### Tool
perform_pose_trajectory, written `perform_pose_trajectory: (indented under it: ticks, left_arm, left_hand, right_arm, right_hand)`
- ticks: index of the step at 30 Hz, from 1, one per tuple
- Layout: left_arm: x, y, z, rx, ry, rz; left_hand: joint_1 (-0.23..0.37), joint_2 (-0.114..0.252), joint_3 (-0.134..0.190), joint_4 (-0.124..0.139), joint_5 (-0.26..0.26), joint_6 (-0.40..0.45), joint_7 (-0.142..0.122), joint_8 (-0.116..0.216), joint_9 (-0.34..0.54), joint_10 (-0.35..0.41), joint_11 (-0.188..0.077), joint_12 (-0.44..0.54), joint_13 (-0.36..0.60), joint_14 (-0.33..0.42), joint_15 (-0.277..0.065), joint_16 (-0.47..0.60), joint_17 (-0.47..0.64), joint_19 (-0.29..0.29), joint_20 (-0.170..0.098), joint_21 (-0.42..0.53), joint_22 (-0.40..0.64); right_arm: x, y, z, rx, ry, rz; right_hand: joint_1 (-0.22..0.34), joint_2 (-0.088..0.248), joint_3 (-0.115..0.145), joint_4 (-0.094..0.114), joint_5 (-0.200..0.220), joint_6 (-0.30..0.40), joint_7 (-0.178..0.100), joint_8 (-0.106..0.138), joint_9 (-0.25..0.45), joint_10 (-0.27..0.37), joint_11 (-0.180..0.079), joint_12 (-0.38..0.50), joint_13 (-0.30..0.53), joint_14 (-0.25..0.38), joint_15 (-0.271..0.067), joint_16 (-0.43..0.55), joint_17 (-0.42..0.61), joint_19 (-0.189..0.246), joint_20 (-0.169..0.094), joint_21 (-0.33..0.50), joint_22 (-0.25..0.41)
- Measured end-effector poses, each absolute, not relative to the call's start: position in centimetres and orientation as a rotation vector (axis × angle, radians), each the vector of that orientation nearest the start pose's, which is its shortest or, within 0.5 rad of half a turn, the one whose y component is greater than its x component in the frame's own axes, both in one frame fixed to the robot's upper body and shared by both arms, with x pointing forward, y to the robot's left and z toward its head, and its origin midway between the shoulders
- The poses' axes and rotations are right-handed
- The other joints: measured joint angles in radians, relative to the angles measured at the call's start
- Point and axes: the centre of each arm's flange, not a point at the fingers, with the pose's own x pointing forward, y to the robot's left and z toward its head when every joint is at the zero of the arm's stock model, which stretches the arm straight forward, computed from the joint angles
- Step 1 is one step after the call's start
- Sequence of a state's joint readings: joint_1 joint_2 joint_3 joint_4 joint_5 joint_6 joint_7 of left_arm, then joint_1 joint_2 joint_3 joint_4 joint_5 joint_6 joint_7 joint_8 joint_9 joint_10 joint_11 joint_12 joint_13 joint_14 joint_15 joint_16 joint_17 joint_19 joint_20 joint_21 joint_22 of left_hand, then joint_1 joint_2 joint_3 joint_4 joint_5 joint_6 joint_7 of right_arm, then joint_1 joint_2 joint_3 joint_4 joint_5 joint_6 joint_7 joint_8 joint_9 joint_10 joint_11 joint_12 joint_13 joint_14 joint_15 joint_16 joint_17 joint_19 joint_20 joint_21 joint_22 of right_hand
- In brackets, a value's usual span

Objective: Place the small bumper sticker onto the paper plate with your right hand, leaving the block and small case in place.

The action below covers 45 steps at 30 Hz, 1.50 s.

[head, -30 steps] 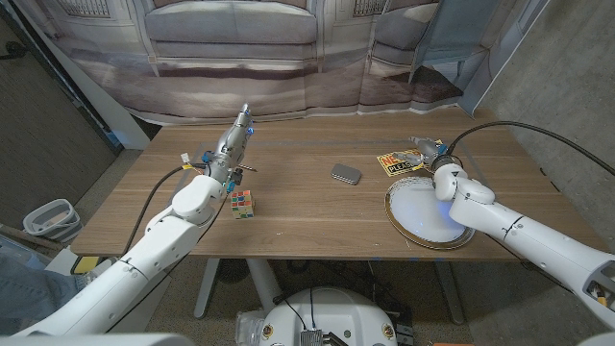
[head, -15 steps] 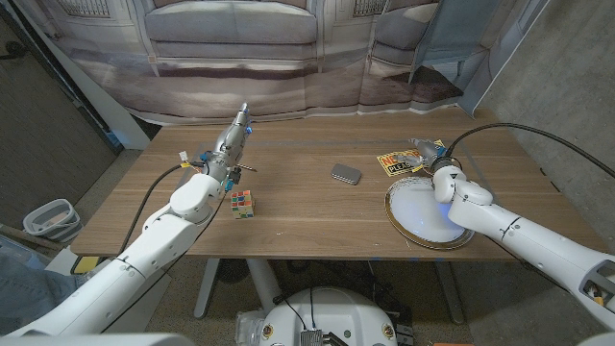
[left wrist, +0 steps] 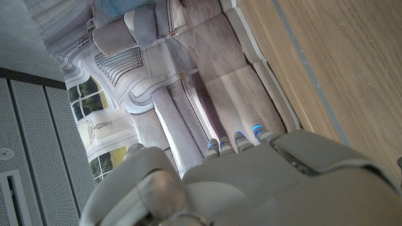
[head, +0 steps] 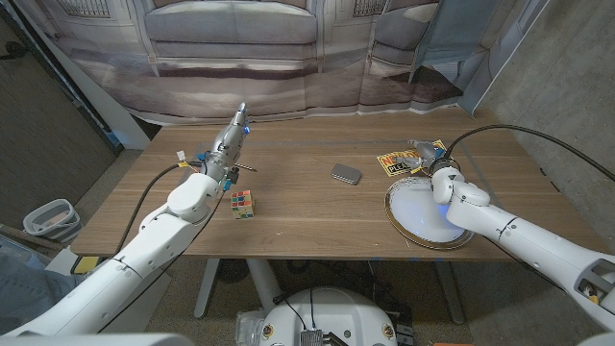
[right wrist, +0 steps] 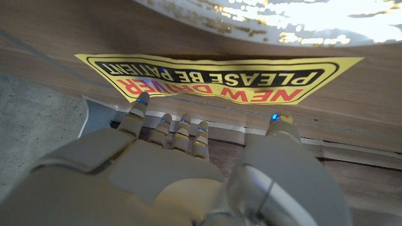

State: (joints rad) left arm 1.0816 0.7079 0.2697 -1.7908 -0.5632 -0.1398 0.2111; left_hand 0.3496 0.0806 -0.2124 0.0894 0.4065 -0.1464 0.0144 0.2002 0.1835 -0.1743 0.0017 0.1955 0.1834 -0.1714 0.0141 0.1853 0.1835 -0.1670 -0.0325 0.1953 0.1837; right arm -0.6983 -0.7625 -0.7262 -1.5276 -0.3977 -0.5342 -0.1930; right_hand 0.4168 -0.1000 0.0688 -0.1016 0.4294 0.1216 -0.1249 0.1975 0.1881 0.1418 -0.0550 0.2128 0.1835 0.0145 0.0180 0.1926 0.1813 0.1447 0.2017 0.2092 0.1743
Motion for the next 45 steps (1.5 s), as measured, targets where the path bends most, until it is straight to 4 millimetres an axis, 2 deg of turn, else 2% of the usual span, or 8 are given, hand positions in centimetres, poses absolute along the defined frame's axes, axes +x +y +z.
perform_pose_trajectory:
  ticks: [11,20,34,36,45]
  left_arm:
    - [56.38,28.85,-0.12,0.108,-0.648,-0.127]
    - [56.45,28.70,-0.19,0.106,-0.647,-0.129]
    - [56.54,28.57,-0.30,0.110,-0.641,-0.129]
    - [56.55,28.55,-0.27,0.111,-0.641,-0.129]
    - [56.58,28.47,-0.31,0.112,-0.639,-0.130]
  left_hand:
    - [0.000,0.000,-0.003,0.003,0.000,0.000,0.000,0.000,0.000,0.000,0.000,0.000,0.000,0.000,0.000,0.000,0.000,0.000,0.000,0.000,0.000]
    - [0.000,0.000,-0.007,-0.001,0.000,0.000,0.000,0.000,0.000,0.000,0.000,0.000,0.000,0.000,0.000,0.000,0.000,0.000,0.000,0.000,0.000]
    - [0.004,0.004,-0.011,0.003,0.000,0.000,0.000,0.000,0.000,0.000,0.000,0.000,0.000,0.000,0.000,0.000,0.000,0.000,0.000,0.000,0.000]
    - [0.004,0.004,-0.011,0.003,0.000,0.000,0.000,0.000,0.000,0.000,0.000,0.000,0.000,0.000,0.000,0.000,0.000,0.000,0.000,0.000,0.000]
    - [0.004,0.004,-0.011,0.003,0.000,0.000,0.000,0.000,0.000,0.000,0.000,0.000,0.000,0.000,0.000,0.000,0.000,0.000,0.000,0.000,0.000]
  right_arm:
    - [66.12,-31.73,-3.59,-1.333,-0.211,-0.320]
    - [66.21,-32.00,-3.74,-1.341,-0.196,-0.320]
    - [66.72,-31.86,-4.16,-1.358,-0.176,-0.316]
    - [66.76,-31.86,-4.21,-1.358,-0.174,-0.316]
    - [66.93,-31.93,-4.40,-1.355,-0.166,-0.315]
  right_hand:
    - [0.005,0.005,0.000,0.000,0.004,0.005,-0.005,0.000,0.000,0.003,0.003,0.007,0.000,0.018,-0.007,0.000,0.000,0.040,-0.002,0.006,0.000]
    - [0.014,0.007,0.000,0.000,0.008,0.005,-0.005,0.000,0.000,0.012,0.005,0.008,0.000,0.018,-0.007,0.000,0.000,0.050,0.008,0.010,0.000]
    - [0.036,0.019,0.005,-0.005,0.008,0.010,-0.001,0.000,0.000,0.016,0.009,0.008,0.000,0.027,-0.009,0.000,0.000,0.070,0.005,0.010,0.000]
    - [0.048,0.031,0.010,-0.010,0.008,0.010,-0.001,0.000,0.000,0.017,0.010,0.008,0.000,0.035,-0.006,0.000,0.000,0.093,-0.001,0.016,0.000]
    - [0.076,0.042,0.017,-0.017,0.008,0.013,0.002,0.000,0.000,0.017,0.021,0.008,0.000,0.072,0.007,0.004,0.000,0.184,-0.016,0.035,-0.001]
